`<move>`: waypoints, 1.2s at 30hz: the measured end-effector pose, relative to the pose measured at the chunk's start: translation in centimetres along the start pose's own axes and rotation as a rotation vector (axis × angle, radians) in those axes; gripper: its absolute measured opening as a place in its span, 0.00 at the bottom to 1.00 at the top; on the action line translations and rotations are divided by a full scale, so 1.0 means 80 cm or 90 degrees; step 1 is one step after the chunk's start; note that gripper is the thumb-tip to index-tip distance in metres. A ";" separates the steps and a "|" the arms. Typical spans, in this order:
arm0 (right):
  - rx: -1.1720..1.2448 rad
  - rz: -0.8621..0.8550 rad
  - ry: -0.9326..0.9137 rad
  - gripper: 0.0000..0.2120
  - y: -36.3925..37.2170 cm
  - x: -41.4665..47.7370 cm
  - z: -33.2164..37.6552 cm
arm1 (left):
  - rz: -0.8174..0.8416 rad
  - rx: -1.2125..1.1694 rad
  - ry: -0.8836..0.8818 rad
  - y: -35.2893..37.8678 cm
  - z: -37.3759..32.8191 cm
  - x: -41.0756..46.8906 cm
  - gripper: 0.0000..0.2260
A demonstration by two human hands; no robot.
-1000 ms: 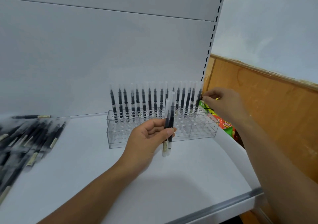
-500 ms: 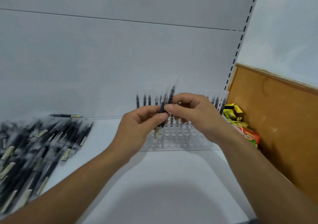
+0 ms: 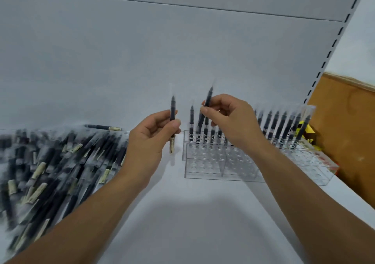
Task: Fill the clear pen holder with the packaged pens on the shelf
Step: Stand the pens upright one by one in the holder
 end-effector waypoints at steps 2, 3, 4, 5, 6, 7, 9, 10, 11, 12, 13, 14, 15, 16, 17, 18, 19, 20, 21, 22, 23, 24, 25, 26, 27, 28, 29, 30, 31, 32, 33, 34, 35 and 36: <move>-0.018 0.003 -0.017 0.03 0.006 0.000 0.001 | 0.002 -0.006 -0.008 0.001 0.003 0.000 0.09; -0.023 0.004 -0.020 0.02 0.009 0.000 0.001 | 0.006 -0.008 -0.011 0.003 0.004 0.000 0.08; -0.029 0.004 -0.023 0.02 0.011 0.000 0.002 | 0.009 -0.009 -0.013 0.004 0.005 -0.001 0.08; -0.036 0.004 -0.024 0.02 0.012 0.000 0.003 | 0.012 -0.010 -0.013 0.005 0.006 -0.002 0.08; -0.038 0.003 -0.024 0.02 0.014 0.000 0.003 | 0.015 -0.011 -0.012 0.006 0.006 -0.002 0.08; -0.039 -0.001 -0.023 0.02 0.014 0.001 0.003 | 0.017 -0.011 -0.011 0.006 0.006 -0.002 0.08; -0.068 -0.005 -0.028 0.03 0.016 0.003 0.003 | 0.019 -0.014 -0.011 0.006 0.005 -0.003 0.09; -0.097 0.001 -0.032 0.04 0.019 0.003 0.003 | 0.020 -0.014 -0.011 0.006 0.004 -0.003 0.09; -0.127 0.010 -0.036 0.05 0.022 0.003 0.003 | 0.021 -0.011 -0.010 0.006 0.004 -0.003 0.09; -0.154 0.019 -0.039 0.06 0.026 0.002 0.002 | 0.021 -0.006 -0.010 0.006 0.005 -0.004 0.09; -0.174 0.028 -0.038 0.07 0.029 0.001 0.001 | 0.021 -0.001 -0.008 0.006 0.005 -0.004 0.09; -0.187 0.037 -0.034 0.07 0.032 0.001 -0.002 | 0.022 0.003 -0.008 0.005 0.006 -0.004 0.09; -0.199 0.047 -0.030 0.07 0.035 -0.001 -0.004 | 0.023 0.004 -0.009 0.006 0.006 -0.005 0.09; -0.212 0.056 -0.028 0.07 0.038 -0.002 -0.006 | 0.025 0.001 -0.010 0.006 0.007 -0.005 0.09; -0.223 0.061 -0.028 0.07 0.040 -0.002 -0.008 | 0.027 -0.002 -0.012 0.007 0.007 -0.005 0.10; -0.232 0.064 -0.028 0.08 0.041 -0.003 -0.009 | 0.030 -0.005 -0.013 0.008 0.008 -0.006 0.10; -0.238 0.065 -0.028 0.08 0.041 -0.003 -0.009 | 0.032 -0.006 -0.013 0.008 0.008 -0.006 0.10; -0.243 0.065 -0.027 0.09 0.040 -0.003 -0.009 | 0.035 -0.006 -0.013 0.009 0.008 -0.006 0.10; -0.248 0.063 -0.028 0.09 0.039 -0.003 -0.009 | 0.037 -0.005 -0.013 0.009 0.009 -0.006 0.10; -0.253 0.060 -0.029 0.09 0.038 -0.003 -0.009 | 0.039 -0.004 -0.012 0.009 0.009 -0.006 0.09; -0.256 0.056 -0.029 0.08 0.037 -0.003 -0.008 | 0.040 -0.003 -0.011 0.009 0.009 -0.006 0.09; -0.257 0.053 -0.027 0.07 0.037 -0.003 -0.009 | 0.041 -0.003 -0.011 0.009 0.010 -0.006 0.09; -0.259 0.053 -0.025 0.07 0.037 -0.004 -0.009 | 0.041 -0.003 -0.013 0.010 0.010 -0.006 0.09; -0.265 0.060 -0.023 0.07 0.039 -0.005 -0.010 | 0.040 -0.004 -0.014 0.009 0.011 -0.006 0.10; -0.276 0.073 -0.023 0.07 0.042 -0.007 -0.011 | 0.040 -0.005 -0.016 0.009 0.012 -0.006 0.10; -0.287 0.086 -0.026 0.07 0.045 -0.009 -0.012 | 0.040 -0.003 -0.016 0.010 0.012 -0.006 0.10; -0.296 0.095 -0.031 0.07 0.047 -0.010 -0.012 | 0.041 0.001 -0.015 0.010 0.012 -0.006 0.10; -0.300 0.102 -0.035 0.07 0.048 -0.011 -0.011 | 0.042 0.005 -0.013 0.010 0.012 -0.006 0.10; -0.302 0.108 -0.036 0.07 0.048 -0.011 -0.011 | 0.043 0.009 -0.012 0.010 0.013 -0.006 0.10; -0.303 0.114 -0.034 0.07 0.048 -0.012 -0.010 | 0.043 0.011 -0.013 0.010 0.013 -0.006 0.10; -0.306 0.118 -0.032 0.07 0.048 -0.012 -0.010 | 0.042 0.011 -0.014 0.010 0.013 -0.006 0.10; -0.307 0.120 -0.029 0.07 0.047 -0.011 -0.009 | 0.043 0.012 -0.015 0.010 0.014 -0.006 0.10; -0.308 0.123 -0.027 0.08 0.048 -0.011 -0.009 | 0.044 0.014 -0.016 0.010 0.015 -0.006 0.10; -0.306 0.125 -0.025 0.08 0.048 -0.012 -0.009 | 0.045 0.016 -0.017 0.010 0.016 -0.006 0.10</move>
Point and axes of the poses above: each hand's wrist, its own x-axis towards the middle knuckle, its own y-axis out of the palm, z = x × y, the point moved 9 cm from there along x, towards the middle knuckle, and after that the axes turned 9 degrees about -z, right-handed, at the moved point
